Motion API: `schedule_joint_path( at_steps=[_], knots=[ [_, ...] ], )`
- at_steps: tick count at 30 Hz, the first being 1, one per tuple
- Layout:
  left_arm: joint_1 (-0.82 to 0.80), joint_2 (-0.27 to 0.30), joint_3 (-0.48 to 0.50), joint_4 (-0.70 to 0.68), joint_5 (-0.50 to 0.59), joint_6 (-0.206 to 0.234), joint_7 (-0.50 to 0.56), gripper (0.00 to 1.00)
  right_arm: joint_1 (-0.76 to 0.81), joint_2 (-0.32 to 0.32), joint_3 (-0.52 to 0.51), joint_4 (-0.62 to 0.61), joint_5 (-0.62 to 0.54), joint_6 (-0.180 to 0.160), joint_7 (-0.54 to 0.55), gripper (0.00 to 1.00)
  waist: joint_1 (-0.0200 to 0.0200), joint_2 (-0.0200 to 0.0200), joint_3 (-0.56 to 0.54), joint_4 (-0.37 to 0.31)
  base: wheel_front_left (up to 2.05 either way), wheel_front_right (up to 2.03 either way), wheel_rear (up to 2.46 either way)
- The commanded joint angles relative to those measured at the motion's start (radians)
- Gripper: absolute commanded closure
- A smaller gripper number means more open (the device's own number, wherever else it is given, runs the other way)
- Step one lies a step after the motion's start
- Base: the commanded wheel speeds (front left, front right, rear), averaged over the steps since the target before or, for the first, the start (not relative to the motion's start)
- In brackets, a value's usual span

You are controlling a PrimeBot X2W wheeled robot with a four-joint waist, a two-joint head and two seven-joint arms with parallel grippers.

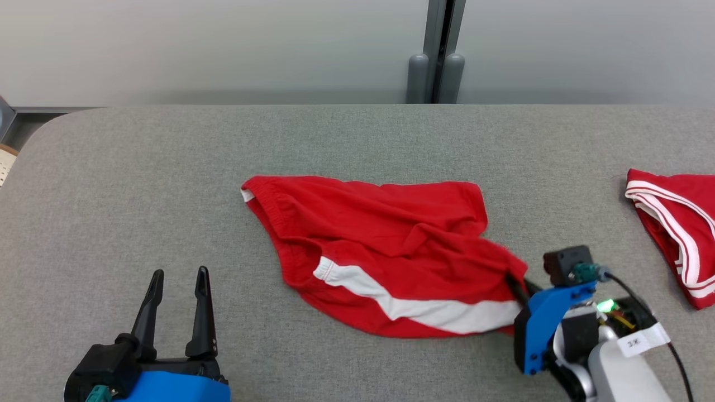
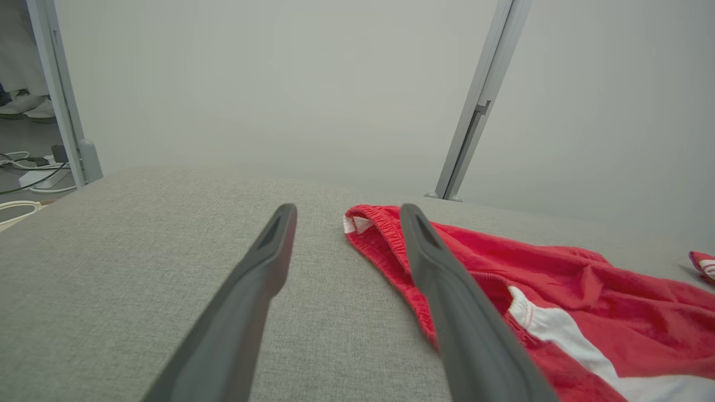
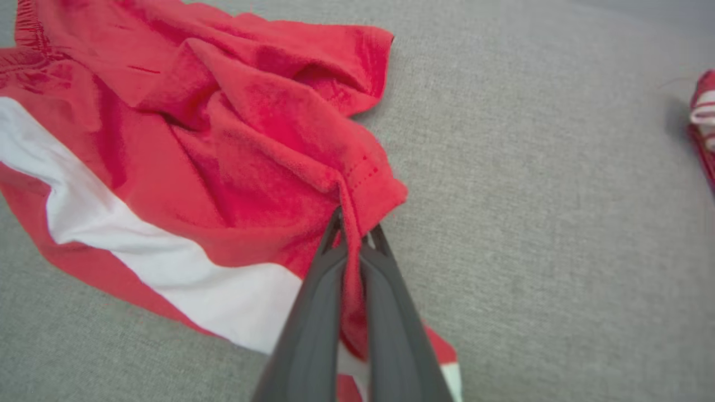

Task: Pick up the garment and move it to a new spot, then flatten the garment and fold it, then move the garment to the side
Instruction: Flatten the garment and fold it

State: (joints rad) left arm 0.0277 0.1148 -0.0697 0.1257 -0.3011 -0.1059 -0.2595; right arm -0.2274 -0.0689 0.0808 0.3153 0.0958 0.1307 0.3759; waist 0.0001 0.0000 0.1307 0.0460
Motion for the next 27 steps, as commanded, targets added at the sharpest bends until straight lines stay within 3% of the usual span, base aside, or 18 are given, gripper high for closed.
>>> schedule_joint_path(
  at_steps=[1,9,10,11,18,27],
  knots=[
    [-0.016,0.003,-0.001,-0.002,-0.005,0.004,0.001,0.00,-0.019,-0.012,-0.003,-0.006,-0.009,0.000,-0.007,1.00,-0.0001,0.0000,-0.001,0.000,0.00,0.00,0.00],
    [-0.015,0.006,-0.011,-0.011,-0.006,0.010,0.009,0.00,-0.119,-0.086,0.031,-0.001,-0.059,0.000,-0.089,1.00,-0.0001,0.0000,-0.007,-0.008,0.00,0.00,0.00],
    [-0.014,0.006,-0.012,-0.012,-0.006,0.011,0.010,0.00,-0.126,-0.091,0.045,0.007,-0.050,0.000,-0.102,0.57,-0.0001,0.0000,-0.008,-0.010,0.00,0.00,0.00],
    [-0.012,0.007,-0.012,-0.012,-0.007,0.012,0.009,0.00,-0.133,-0.097,0.051,0.017,-0.042,0.000,-0.115,0.00,-0.0001,0.0000,-0.008,-0.011,0.00,0.00,0.00],
    [0.009,0.011,-0.025,-0.006,-0.003,0.016,0.016,0.00,-0.095,-0.094,0.021,0.060,-0.021,0.000,-0.206,0.00,-0.0001,0.0000,-0.036,-0.016,0.00,0.00,0.00],
    [0.037,0.020,-0.022,-0.023,-0.009,0.030,0.019,0.00,0.049,-0.003,-0.170,-0.120,-0.029,0.000,-0.465,0.00,-0.0001,0.0000,-0.071,-0.042,0.00,0.00,0.00]
  ],
)
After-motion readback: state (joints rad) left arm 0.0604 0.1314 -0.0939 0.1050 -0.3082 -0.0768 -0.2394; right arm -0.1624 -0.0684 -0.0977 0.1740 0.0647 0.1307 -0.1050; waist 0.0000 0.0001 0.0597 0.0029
